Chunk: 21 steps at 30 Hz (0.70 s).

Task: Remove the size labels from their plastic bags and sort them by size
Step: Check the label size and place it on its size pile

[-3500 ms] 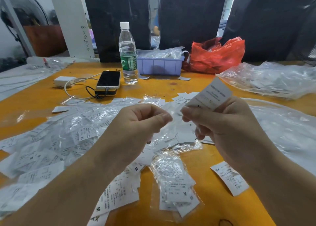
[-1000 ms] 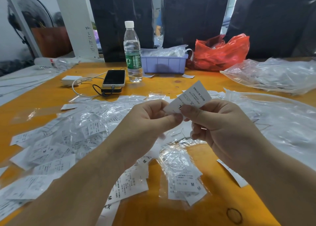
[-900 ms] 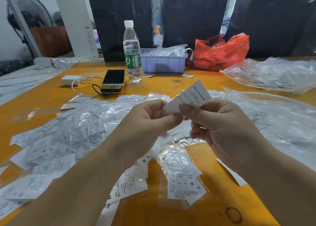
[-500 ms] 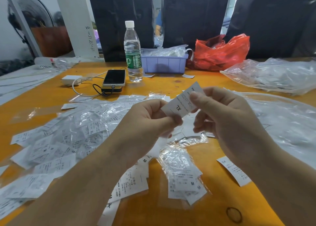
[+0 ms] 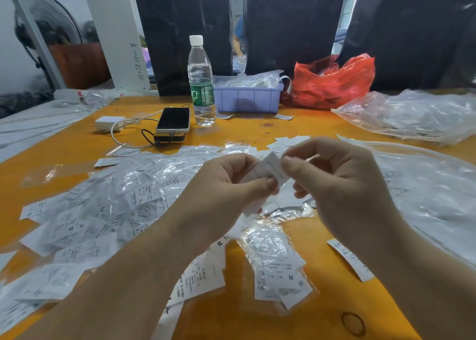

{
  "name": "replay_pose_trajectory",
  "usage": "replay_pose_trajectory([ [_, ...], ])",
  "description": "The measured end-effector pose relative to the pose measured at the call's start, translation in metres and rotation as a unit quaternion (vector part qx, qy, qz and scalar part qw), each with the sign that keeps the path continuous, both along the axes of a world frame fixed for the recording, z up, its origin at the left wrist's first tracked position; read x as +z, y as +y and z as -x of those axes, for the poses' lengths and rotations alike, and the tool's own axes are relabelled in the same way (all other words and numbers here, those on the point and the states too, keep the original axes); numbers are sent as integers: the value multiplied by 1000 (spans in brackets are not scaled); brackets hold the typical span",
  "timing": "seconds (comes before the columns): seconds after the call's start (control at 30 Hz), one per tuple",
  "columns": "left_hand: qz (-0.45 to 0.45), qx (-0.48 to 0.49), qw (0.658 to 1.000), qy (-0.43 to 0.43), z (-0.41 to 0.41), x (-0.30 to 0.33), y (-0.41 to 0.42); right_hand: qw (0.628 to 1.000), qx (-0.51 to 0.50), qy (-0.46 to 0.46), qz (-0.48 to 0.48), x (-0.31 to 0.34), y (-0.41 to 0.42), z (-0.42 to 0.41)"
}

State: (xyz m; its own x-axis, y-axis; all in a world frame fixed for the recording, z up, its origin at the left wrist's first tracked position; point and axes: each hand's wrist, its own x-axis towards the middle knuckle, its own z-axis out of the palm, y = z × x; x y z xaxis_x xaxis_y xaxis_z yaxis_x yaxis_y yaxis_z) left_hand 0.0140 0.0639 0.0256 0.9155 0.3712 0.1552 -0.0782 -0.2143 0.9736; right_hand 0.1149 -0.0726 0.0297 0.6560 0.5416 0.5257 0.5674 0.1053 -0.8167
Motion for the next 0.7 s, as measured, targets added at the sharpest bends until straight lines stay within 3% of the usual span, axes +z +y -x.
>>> replay_pose_trajectory([
  [0.33,-14,53,998,19,0,3,2,999,30,-9,31,0,1,5],
  [0.4,-6,80,996,33,0,4,10,999,20,-8,40,-1,0,0],
  [0.47,-53,134,988,45,1,5,22,996,2,-36,87,-4,1,-8],
  [0.57,-225,234,941,99,4,3,43,967,-42,-118,221,-12,5,-17],
  [0.7,-319,276,871,250,4,-1,57,917,-53,-150,364,-18,7,-23],
])
